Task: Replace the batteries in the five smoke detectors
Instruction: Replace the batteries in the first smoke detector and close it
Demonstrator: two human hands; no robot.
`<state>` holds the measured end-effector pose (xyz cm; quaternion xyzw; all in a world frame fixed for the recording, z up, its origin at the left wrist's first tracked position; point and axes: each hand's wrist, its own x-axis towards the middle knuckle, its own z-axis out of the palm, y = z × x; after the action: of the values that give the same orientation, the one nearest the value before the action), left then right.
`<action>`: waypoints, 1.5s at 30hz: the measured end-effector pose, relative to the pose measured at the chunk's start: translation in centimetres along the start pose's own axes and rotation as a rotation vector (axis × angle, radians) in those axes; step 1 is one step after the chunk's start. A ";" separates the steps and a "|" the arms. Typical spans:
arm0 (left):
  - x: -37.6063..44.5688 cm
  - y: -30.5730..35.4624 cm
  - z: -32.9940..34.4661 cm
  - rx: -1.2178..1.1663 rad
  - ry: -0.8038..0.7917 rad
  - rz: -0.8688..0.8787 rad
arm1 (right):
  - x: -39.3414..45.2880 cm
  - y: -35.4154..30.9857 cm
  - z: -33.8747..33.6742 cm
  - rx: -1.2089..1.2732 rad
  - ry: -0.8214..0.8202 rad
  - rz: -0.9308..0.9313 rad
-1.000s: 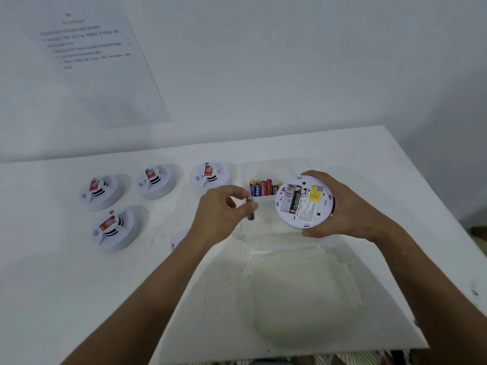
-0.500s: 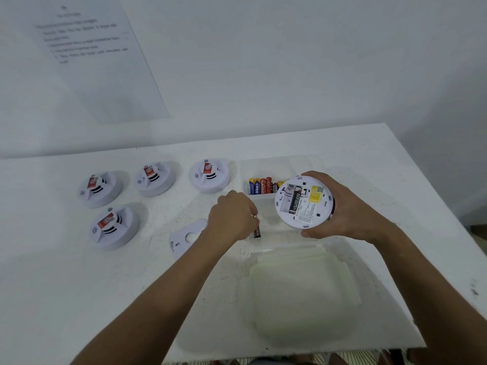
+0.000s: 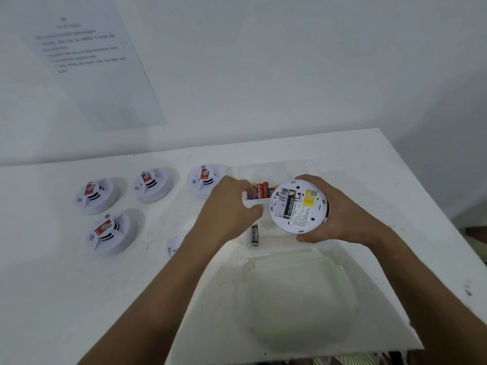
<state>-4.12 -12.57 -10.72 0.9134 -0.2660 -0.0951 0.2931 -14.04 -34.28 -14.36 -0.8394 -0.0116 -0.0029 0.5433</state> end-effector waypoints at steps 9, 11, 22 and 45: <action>0.9 1.5 -0.9 -0.170 -0.260 0.268 | 0.4 -1.1 0.4 0.044 -0.051 -0.076; 0.9 1.4 -0.8 -0.166 -0.244 0.273 | 0.4 -1.1 0.4 0.046 -0.054 -0.079; 0.8 1.3 -0.2 -0.193 -0.202 0.275 | 0.3 -1.6 0.0 0.027 -0.055 -0.093; 1.5 1.9 0.4 -0.132 -0.274 0.232 | 0.6 -0.5 0.3 0.078 -0.066 -0.073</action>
<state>-3.85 -14.87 -9.93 0.8339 -0.4002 -0.2014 0.3223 -13.45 -33.83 -14.02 -0.8163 -0.0602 0.0055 0.5744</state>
